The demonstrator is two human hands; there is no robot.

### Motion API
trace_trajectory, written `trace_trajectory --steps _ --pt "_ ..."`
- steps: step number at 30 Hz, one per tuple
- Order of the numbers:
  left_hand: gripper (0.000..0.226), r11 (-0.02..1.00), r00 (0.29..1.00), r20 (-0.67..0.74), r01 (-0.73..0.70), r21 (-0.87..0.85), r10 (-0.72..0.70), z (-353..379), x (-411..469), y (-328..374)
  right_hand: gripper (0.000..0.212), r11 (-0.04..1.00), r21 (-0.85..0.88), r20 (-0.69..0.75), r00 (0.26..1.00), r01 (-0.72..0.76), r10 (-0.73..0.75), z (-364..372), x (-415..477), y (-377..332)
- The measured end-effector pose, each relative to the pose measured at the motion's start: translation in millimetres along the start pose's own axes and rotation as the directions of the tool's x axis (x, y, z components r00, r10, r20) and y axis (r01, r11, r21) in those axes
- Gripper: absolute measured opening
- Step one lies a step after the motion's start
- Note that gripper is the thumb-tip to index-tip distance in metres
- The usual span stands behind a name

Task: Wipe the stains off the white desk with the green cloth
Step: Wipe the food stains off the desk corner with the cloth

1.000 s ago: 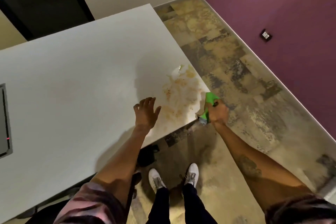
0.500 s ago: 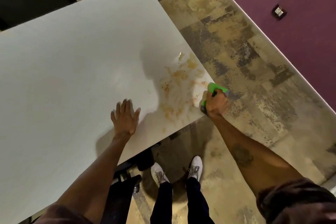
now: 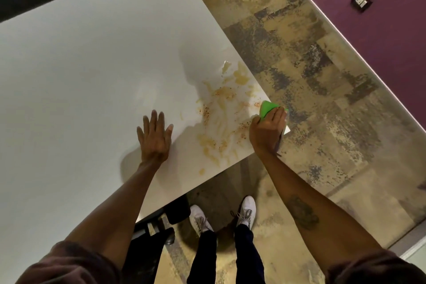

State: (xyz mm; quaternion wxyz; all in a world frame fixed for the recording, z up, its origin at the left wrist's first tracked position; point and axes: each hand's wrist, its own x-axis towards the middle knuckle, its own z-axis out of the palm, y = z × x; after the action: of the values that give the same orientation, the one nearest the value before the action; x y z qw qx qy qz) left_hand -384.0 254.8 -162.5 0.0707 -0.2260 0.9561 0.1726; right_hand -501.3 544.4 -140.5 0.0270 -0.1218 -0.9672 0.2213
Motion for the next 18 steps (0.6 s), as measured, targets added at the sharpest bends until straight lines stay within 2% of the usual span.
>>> trace_trajectory --steps 4,7,10,14,18 --pt "0.056 1.0 0.997 -0.083 -0.004 0.023 0.006 11 12 -12 0.066 0.992 0.066 0.026 0.994 -0.111 0.109 13 7 0" --pt "0.053 0.996 0.988 -0.128 0.083 -0.009 -0.084 16 18 -7 0.069 0.98 0.084 0.01 0.984 -0.179 0.179 15 11 -3" --pt "0.053 0.985 0.973 -0.16 0.173 0.017 -0.168 16 20 2 0.067 0.985 0.024 -0.014 0.985 -0.169 0.17 20 10 0" --pt "0.054 0.985 0.974 -0.16 0.17 0.034 -0.163 16 20 5 0.06 0.988 -0.017 -0.047 0.987 -0.155 0.154 30 12 2" --pt "0.058 0.987 0.977 -0.144 0.158 0.012 -0.154 15 19 7 0.057 0.989 -0.02 -0.015 0.99 -0.143 0.143 33 18 4"
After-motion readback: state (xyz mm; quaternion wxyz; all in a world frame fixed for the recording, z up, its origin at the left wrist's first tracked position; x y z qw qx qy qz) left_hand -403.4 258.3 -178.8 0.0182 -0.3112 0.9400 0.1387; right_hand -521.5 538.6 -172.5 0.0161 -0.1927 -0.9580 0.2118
